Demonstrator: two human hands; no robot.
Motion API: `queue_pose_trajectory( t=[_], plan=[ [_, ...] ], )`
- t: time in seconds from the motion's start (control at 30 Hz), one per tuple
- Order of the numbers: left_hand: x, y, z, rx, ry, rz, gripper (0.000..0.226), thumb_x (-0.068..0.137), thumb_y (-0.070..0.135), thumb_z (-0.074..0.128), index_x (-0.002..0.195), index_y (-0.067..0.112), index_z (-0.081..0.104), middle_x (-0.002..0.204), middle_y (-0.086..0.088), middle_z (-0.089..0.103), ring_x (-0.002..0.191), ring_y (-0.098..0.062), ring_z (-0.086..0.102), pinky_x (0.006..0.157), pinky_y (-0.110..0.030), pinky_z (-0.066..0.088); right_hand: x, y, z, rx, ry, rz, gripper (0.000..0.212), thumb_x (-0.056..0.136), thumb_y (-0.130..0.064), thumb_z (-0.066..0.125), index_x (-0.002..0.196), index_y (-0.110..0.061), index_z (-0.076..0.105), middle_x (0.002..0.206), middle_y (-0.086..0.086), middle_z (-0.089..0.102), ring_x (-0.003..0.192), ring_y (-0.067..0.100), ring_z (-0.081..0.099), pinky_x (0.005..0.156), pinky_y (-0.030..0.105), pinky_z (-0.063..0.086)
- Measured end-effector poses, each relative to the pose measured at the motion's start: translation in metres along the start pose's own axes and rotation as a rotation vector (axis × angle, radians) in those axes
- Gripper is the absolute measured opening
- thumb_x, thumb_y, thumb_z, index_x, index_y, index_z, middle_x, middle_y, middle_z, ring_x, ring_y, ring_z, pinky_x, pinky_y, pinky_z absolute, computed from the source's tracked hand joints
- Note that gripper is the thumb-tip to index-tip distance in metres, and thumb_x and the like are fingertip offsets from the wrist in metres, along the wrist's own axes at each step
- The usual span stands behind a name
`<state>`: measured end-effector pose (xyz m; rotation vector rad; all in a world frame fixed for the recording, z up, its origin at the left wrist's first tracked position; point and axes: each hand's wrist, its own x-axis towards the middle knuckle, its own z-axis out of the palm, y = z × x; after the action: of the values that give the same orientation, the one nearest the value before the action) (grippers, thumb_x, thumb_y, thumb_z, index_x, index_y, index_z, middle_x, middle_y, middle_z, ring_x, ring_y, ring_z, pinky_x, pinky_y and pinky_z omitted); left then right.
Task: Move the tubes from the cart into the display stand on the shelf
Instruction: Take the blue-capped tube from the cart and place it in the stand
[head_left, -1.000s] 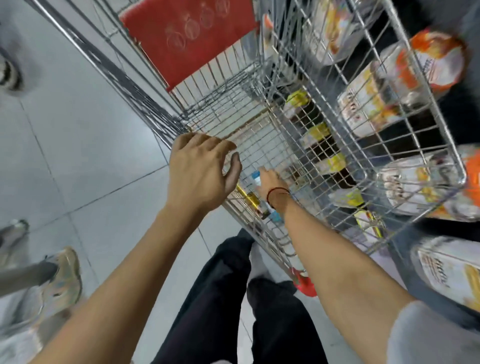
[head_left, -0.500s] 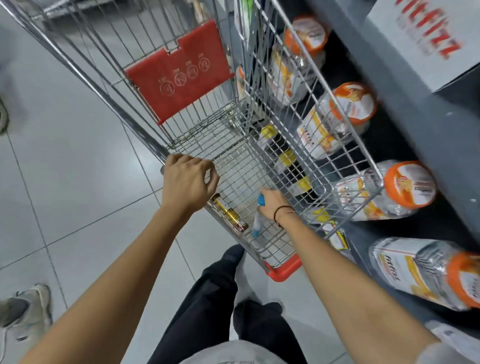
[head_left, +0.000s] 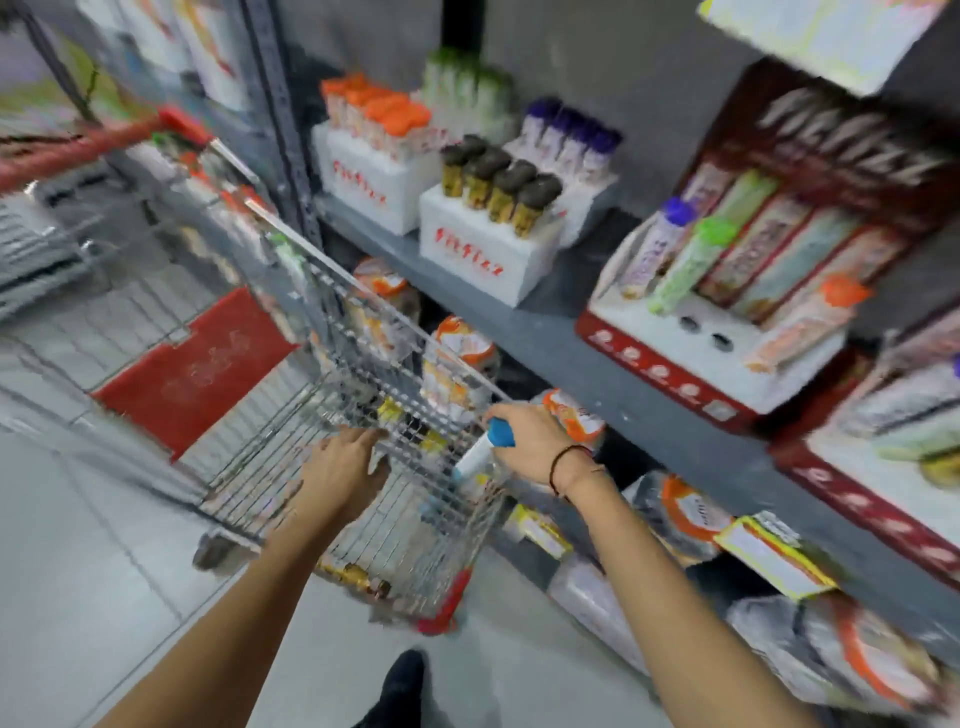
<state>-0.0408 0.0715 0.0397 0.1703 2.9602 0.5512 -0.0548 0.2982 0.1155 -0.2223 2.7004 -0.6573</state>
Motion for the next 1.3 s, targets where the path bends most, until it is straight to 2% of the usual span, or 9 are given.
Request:
queue_pose_trajectory(
  t=[0.1, 0.27, 0.37, 0.47, 0.6, 0.73, 0.97, 1.1, 1.3],
  plan=[
    [0.024, 0.057, -0.011, -0.11, 0.027, 0.223, 0.034, 0.091, 0.024, 0.052, 0.124, 0.016, 0.051, 0.121, -0.014, 0.062, 0.097, -0.031, 0.062, 0.082, -0.042, 0.052, -0.037, 0.005, -0.053, -0.044, 0.098, 0.01, 0.035, 0.078, -0.005, 0.059, 0.112, -0.012, 0.061, 0.117, 0.015, 0.061, 0.109, 0.029, 0.055, 0.09, 0.028, 0.041],
    [0.048, 0.148, -0.017, -0.156, 0.082, 0.553, 0.029, 0.084, 0.014, 0.058, 0.113, 0.011, 0.059, 0.107, -0.014, 0.068, 0.095, -0.032, 0.063, 0.073, -0.035, 0.049, -0.098, 0.021, -0.119, -0.093, 0.205, 0.084, 0.033, 0.077, -0.004, 0.059, 0.109, -0.013, 0.062, 0.113, 0.012, 0.064, 0.104, 0.027, 0.058, 0.08, 0.022, 0.039],
    [0.055, 0.187, -0.01, -0.144, 0.067, 0.708, 0.035, 0.083, 0.01, 0.057, 0.117, 0.009, 0.057, 0.119, -0.016, 0.064, 0.108, -0.032, 0.06, 0.087, -0.039, 0.049, -0.125, 0.031, -0.145, -0.116, 0.25, 0.129, 0.032, 0.078, -0.003, 0.059, 0.109, -0.01, 0.062, 0.114, 0.012, 0.064, 0.105, 0.026, 0.057, 0.085, 0.027, 0.042],
    [0.061, 0.209, 0.003, -0.055, 0.017, 0.809, 0.048, 0.086, 0.015, 0.056, 0.131, 0.006, 0.045, 0.141, -0.016, 0.046, 0.132, -0.03, 0.039, 0.108, -0.042, 0.032, -0.142, 0.042, -0.162, -0.133, 0.277, 0.193, 0.031, 0.079, -0.006, 0.06, 0.11, -0.008, 0.062, 0.114, 0.014, 0.063, 0.107, 0.028, 0.055, 0.088, 0.029, 0.043],
    [0.065, 0.211, 0.021, 0.113, -0.032, 0.843, 0.058, 0.093, 0.04, 0.034, 0.141, 0.009, 0.027, 0.153, -0.011, 0.024, 0.142, -0.025, 0.019, 0.116, -0.039, 0.013, -0.156, 0.054, -0.176, -0.117, 0.33, 0.253, 0.034, 0.081, -0.016, 0.065, 0.112, -0.003, 0.063, 0.115, 0.015, 0.063, 0.109, 0.029, 0.054, 0.087, 0.031, 0.043],
    [0.064, 0.207, 0.024, 0.08, 0.022, 0.889, 0.065, 0.088, 0.046, 0.026, 0.139, 0.006, 0.032, 0.149, -0.015, 0.03, 0.139, -0.031, 0.025, 0.114, -0.046, 0.017, -0.156, 0.063, -0.182, -0.052, 0.426, 0.278, 0.035, 0.082, -0.027, 0.066, 0.111, -0.007, 0.062, 0.099, 0.011, 0.059, 0.093, 0.024, 0.049, 0.077, 0.031, 0.04],
    [0.071, 0.203, 0.024, 0.088, -0.001, 0.925, 0.057, 0.091, 0.028, 0.041, 0.142, 0.01, 0.023, 0.153, -0.012, 0.022, 0.141, -0.027, 0.018, 0.116, -0.043, 0.01, -0.137, 0.069, -0.192, -0.087, 0.616, 0.365, 0.043, 0.069, -0.044, 0.074, 0.059, -0.008, 0.053, 0.061, 0.003, 0.047, 0.062, 0.014, 0.043, 0.054, 0.027, 0.036],
    [0.075, 0.199, 0.028, 0.114, -0.014, 0.915, 0.063, 0.092, 0.023, 0.045, 0.145, 0.015, 0.013, 0.156, -0.005, 0.012, 0.143, -0.02, 0.009, 0.117, -0.037, 0.004, -0.121, 0.068, -0.205, -0.089, 0.679, 0.386, 0.042, 0.069, -0.04, 0.075, 0.079, -0.001, 0.063, 0.084, 0.013, 0.061, 0.074, 0.022, 0.054, 0.061, 0.035, 0.048],
    [0.077, 0.199, 0.033, 0.122, -0.011, 0.896, 0.065, 0.092, 0.023, 0.045, 0.145, 0.017, 0.008, 0.157, -0.001, 0.009, 0.144, -0.016, 0.004, 0.116, -0.034, -0.001, -0.1, 0.071, -0.222, 0.086, 0.831, 0.37, 0.034, 0.077, -0.027, 0.069, 0.106, -0.008, 0.065, 0.112, 0.015, 0.063, 0.099, 0.027, 0.061, 0.085, 0.03, 0.052]
  ],
)
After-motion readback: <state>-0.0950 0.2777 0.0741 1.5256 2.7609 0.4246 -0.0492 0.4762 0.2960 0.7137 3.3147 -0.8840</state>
